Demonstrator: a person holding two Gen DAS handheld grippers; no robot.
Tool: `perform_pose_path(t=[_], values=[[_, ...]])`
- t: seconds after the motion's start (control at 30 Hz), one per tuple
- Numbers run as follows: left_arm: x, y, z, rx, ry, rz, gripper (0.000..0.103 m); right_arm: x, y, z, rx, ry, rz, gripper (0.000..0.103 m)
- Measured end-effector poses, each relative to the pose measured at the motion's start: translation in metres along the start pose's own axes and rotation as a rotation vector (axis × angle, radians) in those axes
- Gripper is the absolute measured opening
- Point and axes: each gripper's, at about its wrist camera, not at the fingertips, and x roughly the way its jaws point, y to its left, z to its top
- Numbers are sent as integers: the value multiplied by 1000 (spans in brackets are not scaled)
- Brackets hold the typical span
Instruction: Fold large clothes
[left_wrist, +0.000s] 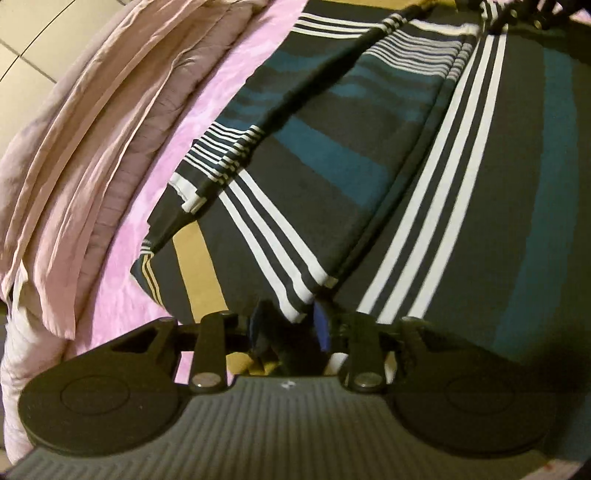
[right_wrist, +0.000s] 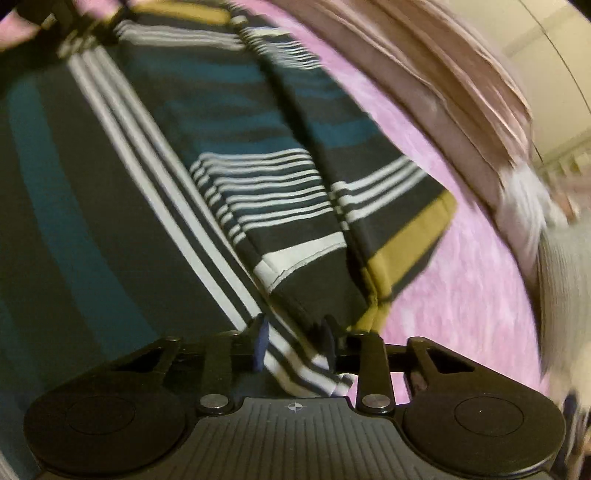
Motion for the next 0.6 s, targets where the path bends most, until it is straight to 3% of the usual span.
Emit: perform_pose_path(t=[0.13,0.2,0.23,0.37,0.47,0.6], values=[[4,2,2,10,-8,9,27,3,-7,-3,-36,-17,-5,18],[6,3,3,13,-7,7,27,4,-8,-4,-65,-25,-3,10],[7,4,3,16,-6,5,27,5,-8,-4,-74,-15,3,1],[4,7,4,21,-3,-21,13,-7,-8,-6,-58,-5,-3,0],[-1,7,-1,29,-1,-26,13,-18,4,-8,-76,-13,-6,0],[5,5,-1,20,10,-28,12,-5,8,-4,-33,14,3,0]])
